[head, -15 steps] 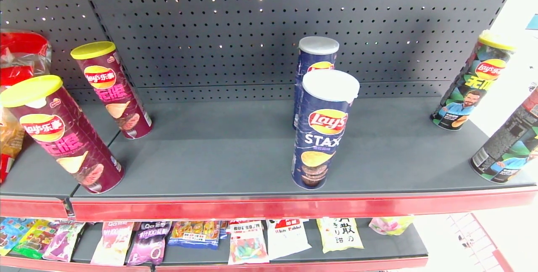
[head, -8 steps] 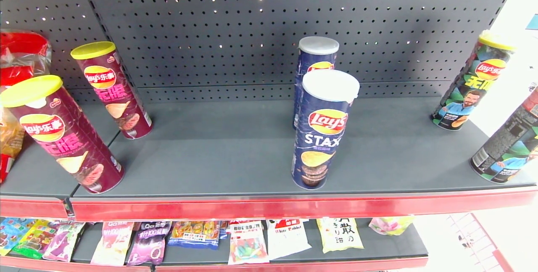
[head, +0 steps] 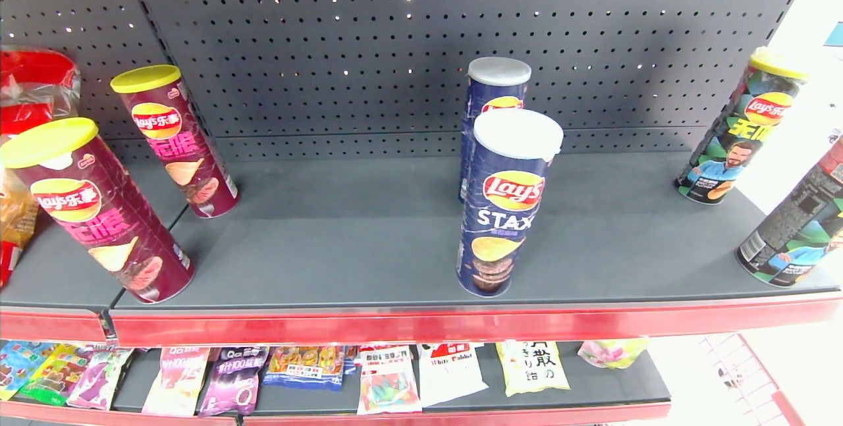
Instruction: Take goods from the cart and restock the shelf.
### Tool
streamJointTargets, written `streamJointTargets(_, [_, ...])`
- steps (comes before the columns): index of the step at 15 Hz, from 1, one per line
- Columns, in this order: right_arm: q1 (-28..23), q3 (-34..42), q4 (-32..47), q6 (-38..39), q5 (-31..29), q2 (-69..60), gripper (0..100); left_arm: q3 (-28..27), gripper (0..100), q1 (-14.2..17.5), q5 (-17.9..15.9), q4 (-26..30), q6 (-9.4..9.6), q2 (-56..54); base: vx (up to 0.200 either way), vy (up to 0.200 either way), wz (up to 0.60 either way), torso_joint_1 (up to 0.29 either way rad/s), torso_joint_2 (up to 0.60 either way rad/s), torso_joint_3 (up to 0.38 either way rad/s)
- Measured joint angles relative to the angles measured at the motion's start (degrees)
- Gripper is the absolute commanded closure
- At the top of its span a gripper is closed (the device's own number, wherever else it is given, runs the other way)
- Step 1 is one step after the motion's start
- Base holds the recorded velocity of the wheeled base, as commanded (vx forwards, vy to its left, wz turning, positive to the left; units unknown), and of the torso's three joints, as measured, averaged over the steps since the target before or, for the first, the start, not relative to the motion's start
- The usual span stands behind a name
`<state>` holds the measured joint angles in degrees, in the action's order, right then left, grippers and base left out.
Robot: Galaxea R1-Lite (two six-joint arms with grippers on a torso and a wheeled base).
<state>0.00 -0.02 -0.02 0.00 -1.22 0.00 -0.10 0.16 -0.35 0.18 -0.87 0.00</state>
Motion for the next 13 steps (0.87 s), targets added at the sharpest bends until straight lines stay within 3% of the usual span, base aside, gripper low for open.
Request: streamJointTargets(13, [0.0, 0.02, 0.02, -0.02, 0.0, 0.0, 0, 0.1, 0, 0.0, 0.02, 0.0, 0.0, 0.0, 0.0, 0.0, 0.0, 0.0, 0.0, 0.0])
